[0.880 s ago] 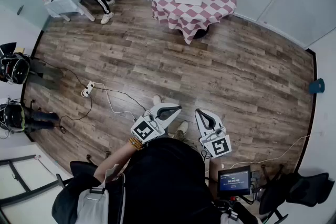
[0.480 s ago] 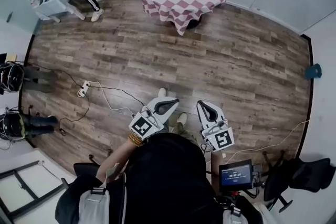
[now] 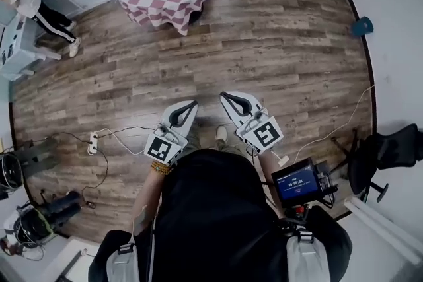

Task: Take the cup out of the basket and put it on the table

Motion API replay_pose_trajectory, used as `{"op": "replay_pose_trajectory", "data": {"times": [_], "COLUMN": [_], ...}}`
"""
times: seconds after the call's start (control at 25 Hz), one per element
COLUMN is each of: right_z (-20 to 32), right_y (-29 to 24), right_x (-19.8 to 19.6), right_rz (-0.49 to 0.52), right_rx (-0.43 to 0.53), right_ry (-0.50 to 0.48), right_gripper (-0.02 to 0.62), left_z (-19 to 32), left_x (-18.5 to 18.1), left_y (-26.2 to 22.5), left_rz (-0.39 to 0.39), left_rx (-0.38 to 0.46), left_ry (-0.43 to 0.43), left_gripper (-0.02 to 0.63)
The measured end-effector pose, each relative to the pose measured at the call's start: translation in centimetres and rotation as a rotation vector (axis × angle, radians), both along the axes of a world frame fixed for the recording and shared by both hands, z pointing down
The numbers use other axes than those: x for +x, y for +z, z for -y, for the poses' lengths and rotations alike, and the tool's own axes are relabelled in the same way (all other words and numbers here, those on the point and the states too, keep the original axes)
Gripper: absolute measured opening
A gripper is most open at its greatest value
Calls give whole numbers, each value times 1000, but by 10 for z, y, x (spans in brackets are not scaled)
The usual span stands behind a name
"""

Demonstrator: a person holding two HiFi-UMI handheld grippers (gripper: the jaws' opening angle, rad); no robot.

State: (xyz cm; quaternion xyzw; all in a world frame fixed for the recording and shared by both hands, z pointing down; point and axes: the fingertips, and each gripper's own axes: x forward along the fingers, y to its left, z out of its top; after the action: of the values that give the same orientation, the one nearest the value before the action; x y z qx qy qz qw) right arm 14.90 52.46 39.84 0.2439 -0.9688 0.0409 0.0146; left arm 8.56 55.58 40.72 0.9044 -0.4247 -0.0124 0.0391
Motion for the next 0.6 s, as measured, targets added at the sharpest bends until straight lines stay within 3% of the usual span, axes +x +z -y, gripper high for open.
{"op": "replay_pose_trajectory", "data": {"times": [0.32,0.48,0.6], "right_z": [46,64,81], "right_y": [-12,-11,-2], "right_x": [-57,-88,-117], "right_rz": [-33,-44,-62], "right_rx": [-2,4,-5], "right_ry": [12,19,20], "right_gripper": [9,9,9], "left_z": [47,57,70], "left_x": [-43,-63,-87], "left_y": [-7,8,18], "left_rz": [35,171,176], "left_rx": [47,61,53], "left_ry": [37,84,98], "left_gripper": [5,5,5]}}
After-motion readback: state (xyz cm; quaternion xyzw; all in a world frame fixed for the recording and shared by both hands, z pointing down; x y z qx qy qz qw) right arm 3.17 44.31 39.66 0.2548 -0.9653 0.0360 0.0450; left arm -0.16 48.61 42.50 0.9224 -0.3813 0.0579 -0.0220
